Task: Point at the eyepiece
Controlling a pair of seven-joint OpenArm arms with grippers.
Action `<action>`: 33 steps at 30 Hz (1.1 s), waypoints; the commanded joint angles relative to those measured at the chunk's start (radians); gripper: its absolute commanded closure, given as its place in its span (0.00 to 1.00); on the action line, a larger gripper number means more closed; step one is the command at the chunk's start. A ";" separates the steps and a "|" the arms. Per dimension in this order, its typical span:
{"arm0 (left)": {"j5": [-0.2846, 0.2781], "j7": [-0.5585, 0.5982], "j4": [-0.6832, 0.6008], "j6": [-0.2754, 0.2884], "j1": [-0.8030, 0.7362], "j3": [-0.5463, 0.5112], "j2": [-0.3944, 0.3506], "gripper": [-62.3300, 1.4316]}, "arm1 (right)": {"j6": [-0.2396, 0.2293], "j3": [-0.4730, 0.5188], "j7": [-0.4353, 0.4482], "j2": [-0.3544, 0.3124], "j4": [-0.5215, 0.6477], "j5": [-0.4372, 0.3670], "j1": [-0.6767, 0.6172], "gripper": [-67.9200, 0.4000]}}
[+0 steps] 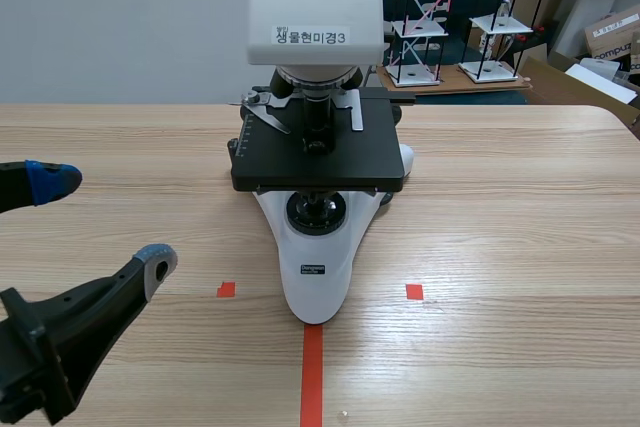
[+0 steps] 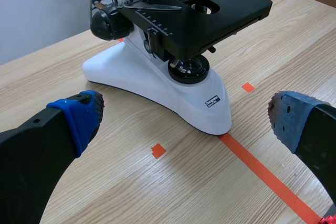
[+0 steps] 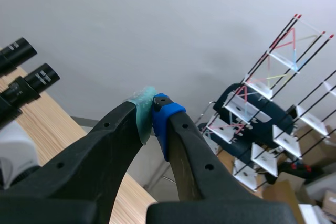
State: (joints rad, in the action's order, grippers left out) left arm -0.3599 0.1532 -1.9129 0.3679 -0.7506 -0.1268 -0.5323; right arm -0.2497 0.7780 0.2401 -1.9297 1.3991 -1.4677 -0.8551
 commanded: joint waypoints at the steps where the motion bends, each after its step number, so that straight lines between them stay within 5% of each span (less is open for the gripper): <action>1: -0.011 0.014 -0.013 0.001 0.001 0.002 0.000 0.00 | 0.023 0.074 0.013 0.009 -0.001 -0.007 -0.040 0.98; 12: -0.011 0.014 -0.013 0.001 0.001 0.002 0.000 0.00 | 0.011 0.542 -0.102 -0.160 -0.126 0.000 -0.512 0.98; 21: -0.011 0.014 -0.013 0.001 0.006 0.002 0.000 0.00 | -0.145 0.607 -0.248 -0.181 -0.139 -0.003 -0.512 0.98; 33: -0.011 0.014 -0.013 0.001 0.006 0.002 0.000 0.00 | -0.187 0.607 -0.427 -0.207 -0.139 -0.003 -0.512 0.98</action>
State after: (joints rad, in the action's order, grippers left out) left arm -0.3599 0.1532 -1.9129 0.3683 -0.7479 -0.1268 -0.5323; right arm -0.4393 1.3853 -0.1883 -2.1227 1.2549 -1.4635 -1.3499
